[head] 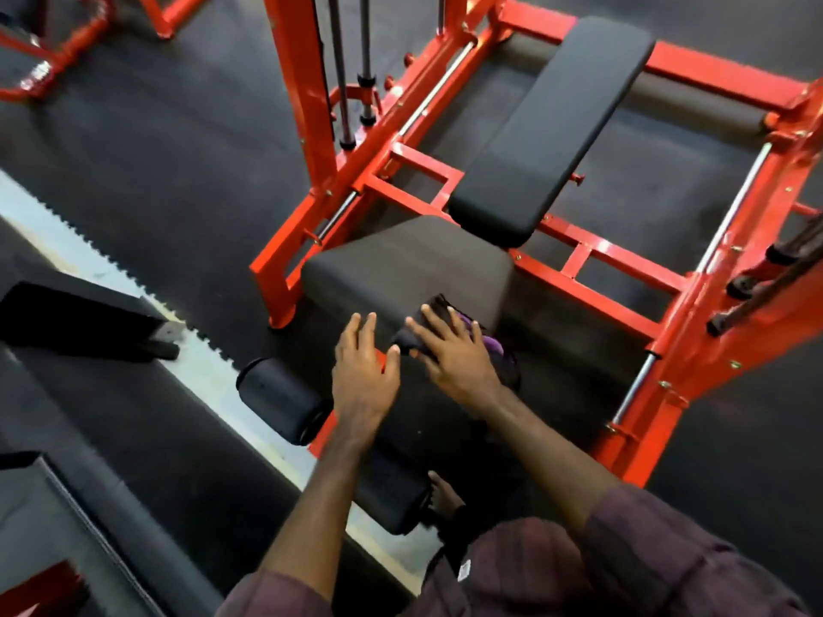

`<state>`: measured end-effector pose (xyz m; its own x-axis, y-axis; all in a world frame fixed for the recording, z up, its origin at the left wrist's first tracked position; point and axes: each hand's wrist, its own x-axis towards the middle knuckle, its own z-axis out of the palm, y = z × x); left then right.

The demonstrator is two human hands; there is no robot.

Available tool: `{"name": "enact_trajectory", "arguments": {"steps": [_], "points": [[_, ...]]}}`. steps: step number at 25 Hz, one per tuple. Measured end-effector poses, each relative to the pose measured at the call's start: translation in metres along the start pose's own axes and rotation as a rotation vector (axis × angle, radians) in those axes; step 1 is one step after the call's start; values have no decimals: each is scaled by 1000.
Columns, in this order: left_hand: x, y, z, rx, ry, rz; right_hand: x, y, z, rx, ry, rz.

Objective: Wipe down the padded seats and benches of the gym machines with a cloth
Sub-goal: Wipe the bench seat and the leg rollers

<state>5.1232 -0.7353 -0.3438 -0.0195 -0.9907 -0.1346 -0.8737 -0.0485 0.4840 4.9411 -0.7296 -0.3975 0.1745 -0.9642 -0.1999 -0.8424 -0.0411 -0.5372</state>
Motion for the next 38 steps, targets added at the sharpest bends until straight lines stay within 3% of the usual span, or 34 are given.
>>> {"name": "enact_trajectory", "arguments": {"steps": [3,8,12,14,17,21,23,26,28,31,35,36,38], "points": [[23,-11,18,-79,15,-106,-9,21,10,-147,29,-80],[70,0,55,-249,162,-192,40,6,2,-69,-61,139],[92,19,77,-313,297,-296,11,56,-12,-161,-105,-179],[93,28,85,-295,317,-321,18,80,-22,-112,-140,-105],[96,35,95,-287,334,-377,61,53,-18,11,-197,163],[102,43,103,-282,375,-503,37,78,-23,-82,-218,-105],[106,49,108,-231,377,-541,39,101,-30,-37,-227,-29],[115,50,118,-108,394,-611,82,74,-26,50,-256,220],[116,49,122,-53,411,-608,81,62,-24,-4,-244,138],[111,47,123,-39,437,-568,49,97,-30,-36,-225,-7],[114,45,125,-15,475,-575,100,84,-19,37,-224,340],[115,45,125,-9,479,-575,105,75,-17,29,-217,341],[113,47,124,-7,488,-570,87,80,-18,7,-211,167]]}}
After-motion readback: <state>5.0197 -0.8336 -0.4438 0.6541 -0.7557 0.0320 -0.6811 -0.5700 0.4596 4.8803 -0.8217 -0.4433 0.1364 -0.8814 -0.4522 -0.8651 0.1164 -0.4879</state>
